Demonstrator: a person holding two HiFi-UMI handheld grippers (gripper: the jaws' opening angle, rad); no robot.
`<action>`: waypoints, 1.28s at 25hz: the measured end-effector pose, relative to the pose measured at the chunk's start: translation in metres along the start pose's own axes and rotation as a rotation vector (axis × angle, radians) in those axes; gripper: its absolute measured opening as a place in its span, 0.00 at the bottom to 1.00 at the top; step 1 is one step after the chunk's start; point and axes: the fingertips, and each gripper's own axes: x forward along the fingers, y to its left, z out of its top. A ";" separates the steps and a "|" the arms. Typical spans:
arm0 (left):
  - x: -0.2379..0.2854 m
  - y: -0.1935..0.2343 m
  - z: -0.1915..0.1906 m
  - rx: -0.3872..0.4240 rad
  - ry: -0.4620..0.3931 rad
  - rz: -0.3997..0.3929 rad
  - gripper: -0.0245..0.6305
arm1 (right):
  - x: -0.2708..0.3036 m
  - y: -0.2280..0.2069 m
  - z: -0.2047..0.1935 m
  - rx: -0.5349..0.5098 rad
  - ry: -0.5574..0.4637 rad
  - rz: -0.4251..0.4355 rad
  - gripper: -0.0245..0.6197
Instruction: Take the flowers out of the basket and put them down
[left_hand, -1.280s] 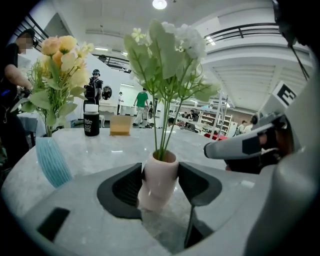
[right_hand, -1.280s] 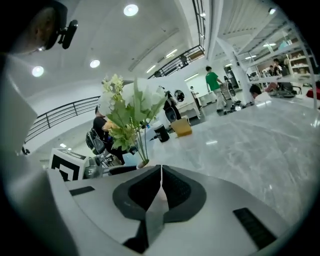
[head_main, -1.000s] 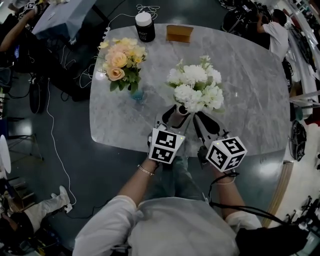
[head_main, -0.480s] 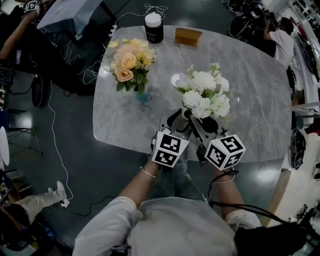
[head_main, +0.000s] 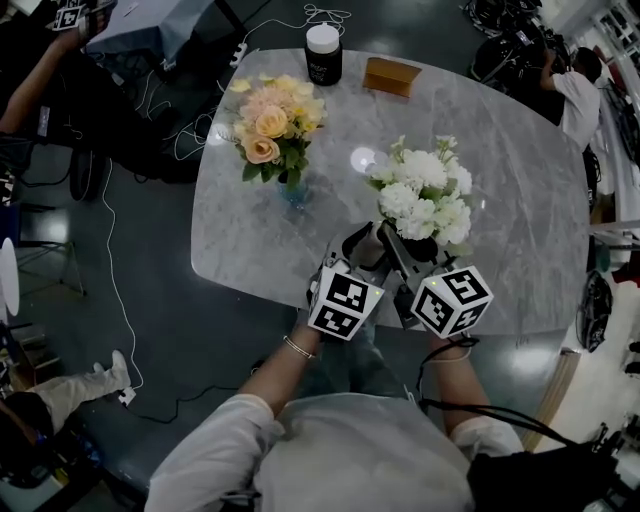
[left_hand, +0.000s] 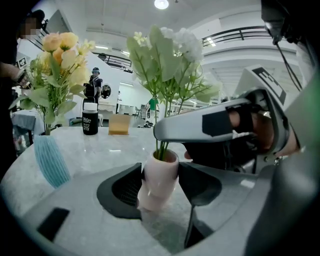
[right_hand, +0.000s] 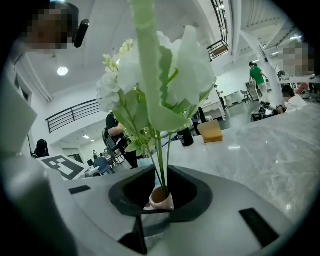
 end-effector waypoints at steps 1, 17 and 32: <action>0.000 0.000 0.000 -0.002 0.001 0.000 0.40 | 0.000 0.000 0.000 -0.003 -0.003 0.000 0.15; 0.001 0.001 -0.002 0.000 0.005 0.014 0.40 | -0.011 -0.003 0.022 -0.033 -0.079 -0.019 0.06; -0.020 -0.007 0.025 0.028 -0.035 0.014 0.40 | -0.036 0.014 0.071 -0.068 -0.174 -0.031 0.06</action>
